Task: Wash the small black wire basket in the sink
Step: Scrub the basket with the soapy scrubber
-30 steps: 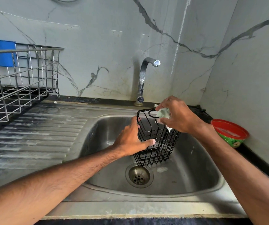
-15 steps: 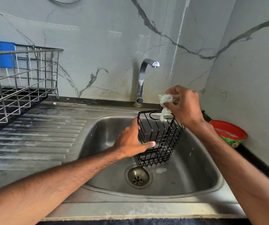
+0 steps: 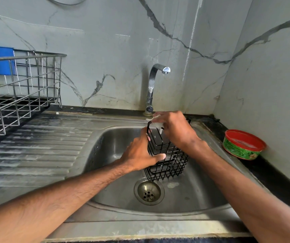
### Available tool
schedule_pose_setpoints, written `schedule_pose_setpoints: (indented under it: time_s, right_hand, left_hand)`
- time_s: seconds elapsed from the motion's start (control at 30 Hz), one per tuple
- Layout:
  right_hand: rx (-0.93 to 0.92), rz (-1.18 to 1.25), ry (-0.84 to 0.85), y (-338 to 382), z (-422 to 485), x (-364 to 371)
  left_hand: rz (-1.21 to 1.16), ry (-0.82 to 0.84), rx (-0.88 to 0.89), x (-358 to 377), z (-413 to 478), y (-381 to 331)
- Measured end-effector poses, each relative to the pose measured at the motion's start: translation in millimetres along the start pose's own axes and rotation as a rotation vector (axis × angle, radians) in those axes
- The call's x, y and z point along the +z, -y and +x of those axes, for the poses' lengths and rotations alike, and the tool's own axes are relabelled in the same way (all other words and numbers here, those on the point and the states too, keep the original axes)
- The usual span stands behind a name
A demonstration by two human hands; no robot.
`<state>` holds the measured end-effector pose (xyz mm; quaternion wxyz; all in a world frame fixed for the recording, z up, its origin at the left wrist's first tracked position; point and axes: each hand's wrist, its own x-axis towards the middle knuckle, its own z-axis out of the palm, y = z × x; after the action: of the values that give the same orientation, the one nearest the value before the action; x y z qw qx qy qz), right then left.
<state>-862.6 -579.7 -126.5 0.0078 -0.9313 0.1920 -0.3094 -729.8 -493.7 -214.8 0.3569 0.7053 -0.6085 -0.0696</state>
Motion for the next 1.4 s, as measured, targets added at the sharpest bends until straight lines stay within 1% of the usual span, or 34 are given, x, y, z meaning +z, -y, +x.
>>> schedule_pose_setpoints:
  time_s: [0.1, 0.23, 0.33, 0.4, 0.47, 0.6, 0.73, 0.87, 0.93, 1.0, 1.1, 1.17, 1.23, 1.33, 1.4]
  right_hand:
    - [0.083, 0.021, -0.049, -30, -6, -13]
    - [0.258, -0.016, -0.130, -66, -19, -26]
    - [0.292, -0.039, -0.129, -65, -22, -23]
    - [0.266, -0.049, -0.084, -47, -17, -14]
    - [0.176, -0.054, -0.045, -25, -10, -4]
    - [0.015, -0.065, 0.053, 7, -1, 8]
    - [-0.045, -0.046, 0.100, 9, -8, 12]
    - [-0.108, 0.055, 0.088, 6, -14, -2]
    - [-0.085, 0.110, 0.031, 5, -18, -12]
    - [0.006, 0.108, -0.016, -4, -20, -17]
    - [0.135, 0.057, -0.040, -16, -22, -16]
    - [0.109, 0.042, -0.066, -10, -21, -11]
    - [0.024, 0.035, -0.058, 5, -20, -3]
    - [-0.056, 0.016, 0.048, 26, -19, 12]
    - [-0.074, 0.023, 0.076, 29, -20, 14]
  left_hand:
    - [-0.002, 0.003, -0.044, 1, 1, 0]
    - [0.000, -0.001, -0.043, 1, 0, -1]
    - [-0.008, -0.009, -0.035, 2, 1, -1]
    - [-0.018, -0.014, -0.032, 2, 1, -1]
    - [-0.029, -0.020, -0.027, 2, 1, 0]
    - [-0.039, -0.031, 0.040, 1, 1, 2]
    - [-0.032, -0.012, 0.049, -2, 5, 11]
    - [0.001, 0.003, 0.017, -2, 6, 13]
    - [-0.010, 0.005, -0.031, -3, 7, 13]
    - [-0.035, -0.015, -0.078, -4, 9, 15]
    - [-0.059, -0.024, -0.135, -5, 11, 19]
    - [-0.066, -0.017, -0.134, -6, 10, 19]
    - [-0.070, -0.009, -0.119, -7, 9, 19]
    - [-0.066, -0.004, -0.076, -6, 10, 21]
    - [-0.070, -0.016, -0.070, -6, 12, 23]
